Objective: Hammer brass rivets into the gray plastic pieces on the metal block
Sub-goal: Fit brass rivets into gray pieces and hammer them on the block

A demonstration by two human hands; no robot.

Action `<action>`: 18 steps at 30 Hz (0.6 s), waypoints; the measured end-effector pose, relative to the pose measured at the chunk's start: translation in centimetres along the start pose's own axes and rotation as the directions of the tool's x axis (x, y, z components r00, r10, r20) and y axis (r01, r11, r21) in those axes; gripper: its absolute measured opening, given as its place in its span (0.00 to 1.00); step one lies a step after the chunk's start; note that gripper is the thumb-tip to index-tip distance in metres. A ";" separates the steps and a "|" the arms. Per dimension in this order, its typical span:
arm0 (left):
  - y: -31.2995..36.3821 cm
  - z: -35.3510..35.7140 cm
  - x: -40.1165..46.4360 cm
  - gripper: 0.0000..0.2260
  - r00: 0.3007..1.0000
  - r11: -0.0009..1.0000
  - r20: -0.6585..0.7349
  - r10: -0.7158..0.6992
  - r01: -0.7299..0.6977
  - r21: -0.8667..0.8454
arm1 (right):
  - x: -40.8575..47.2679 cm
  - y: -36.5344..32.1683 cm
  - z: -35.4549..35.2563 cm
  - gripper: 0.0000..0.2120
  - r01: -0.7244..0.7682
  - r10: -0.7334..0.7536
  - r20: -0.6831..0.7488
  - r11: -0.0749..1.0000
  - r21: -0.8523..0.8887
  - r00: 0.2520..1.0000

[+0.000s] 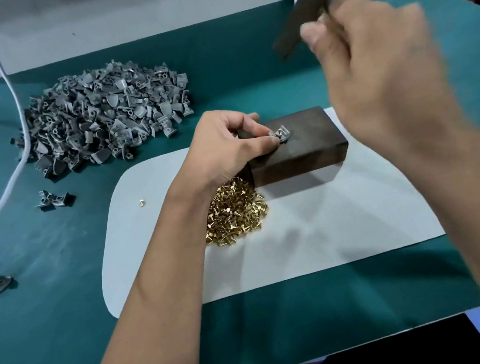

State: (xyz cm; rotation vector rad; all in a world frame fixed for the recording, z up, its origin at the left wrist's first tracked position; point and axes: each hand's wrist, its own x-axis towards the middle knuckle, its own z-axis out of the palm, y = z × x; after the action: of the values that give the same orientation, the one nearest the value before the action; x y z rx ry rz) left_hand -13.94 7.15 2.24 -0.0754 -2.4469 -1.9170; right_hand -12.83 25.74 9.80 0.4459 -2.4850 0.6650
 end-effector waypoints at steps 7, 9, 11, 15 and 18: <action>0.1 0.1 -0.2 0.07 1.000 1.000 0.005 -0.010 0.010 -0.012 | 0.1 0.6 -0.1 0.18 -0.046 0.074 0.220 0.991 -0.129 0.973; 0.1 0.1 -0.1 0.08 1.000 1.000 -0.002 -0.009 0.009 0.008 | -0.2 0.4 -0.2 0.17 -0.002 0.002 0.003 1.000 0.006 1.000; 0.0 0.0 -0.1 0.06 1.000 1.000 -0.001 -0.009 0.009 0.009 | -0.9 0.3 0.6 0.16 -0.030 0.043 0.179 0.997 -0.073 0.983; 0.1 0.1 -0.2 0.07 1.000 1.000 -0.001 -0.004 0.004 0.001 | -0.3 1.2 0.0 0.16 -0.027 0.148 0.409 0.957 -0.288 0.900; 0.1 0.1 -0.1 0.08 1.000 1.000 -0.006 -0.007 0.007 0.012 | -0.1 0.9 -1.0 0.18 -0.015 0.016 0.062 1.000 -0.012 0.998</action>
State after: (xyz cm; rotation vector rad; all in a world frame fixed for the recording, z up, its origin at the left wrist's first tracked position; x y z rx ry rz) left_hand -13.89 7.29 2.28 -0.0602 -2.4578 -1.9020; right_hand -12.79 27.02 10.13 0.4500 -2.5513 0.6522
